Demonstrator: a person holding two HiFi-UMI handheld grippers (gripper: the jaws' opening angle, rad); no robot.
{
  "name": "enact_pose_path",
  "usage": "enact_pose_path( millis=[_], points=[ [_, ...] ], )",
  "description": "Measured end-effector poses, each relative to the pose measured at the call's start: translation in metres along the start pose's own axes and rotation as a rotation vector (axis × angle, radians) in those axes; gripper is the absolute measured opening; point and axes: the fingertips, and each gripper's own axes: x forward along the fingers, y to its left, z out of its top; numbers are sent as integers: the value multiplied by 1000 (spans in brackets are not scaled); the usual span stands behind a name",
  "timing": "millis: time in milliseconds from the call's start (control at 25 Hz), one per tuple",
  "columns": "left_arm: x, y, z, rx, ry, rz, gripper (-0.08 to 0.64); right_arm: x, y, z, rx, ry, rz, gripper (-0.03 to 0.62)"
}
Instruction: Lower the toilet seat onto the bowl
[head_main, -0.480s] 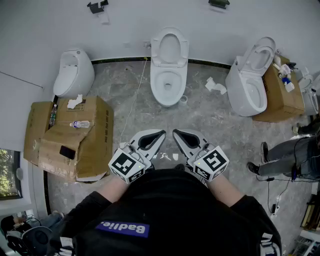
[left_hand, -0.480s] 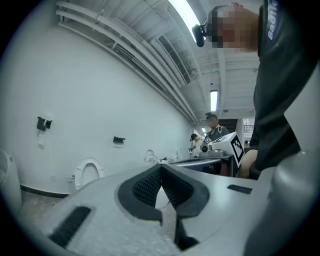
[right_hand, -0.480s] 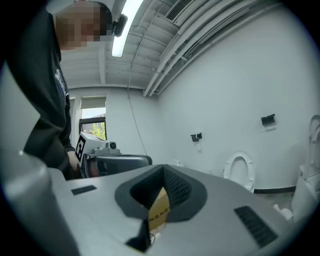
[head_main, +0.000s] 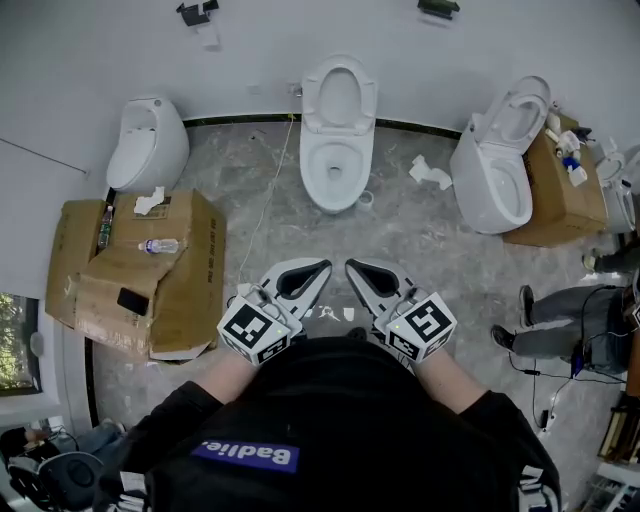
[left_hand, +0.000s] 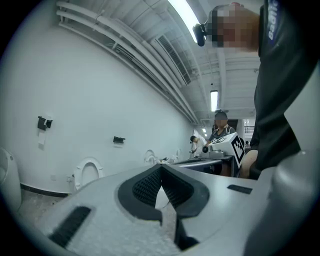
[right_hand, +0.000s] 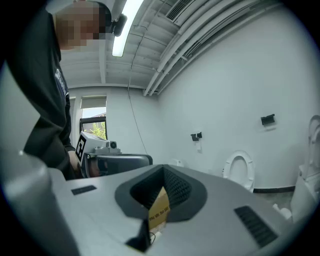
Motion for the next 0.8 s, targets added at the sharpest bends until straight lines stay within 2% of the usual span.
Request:
enact_pose_path(
  millis=[320, 800],
  points=[
    [8, 1, -1, -8, -4, 15, 17, -5, -13, -3, 29, -2, -18, 28],
    [35, -4, -6, -5, -9, 76, 17, -24, -42, -5, 37, -10, 15, 28]
  ],
)
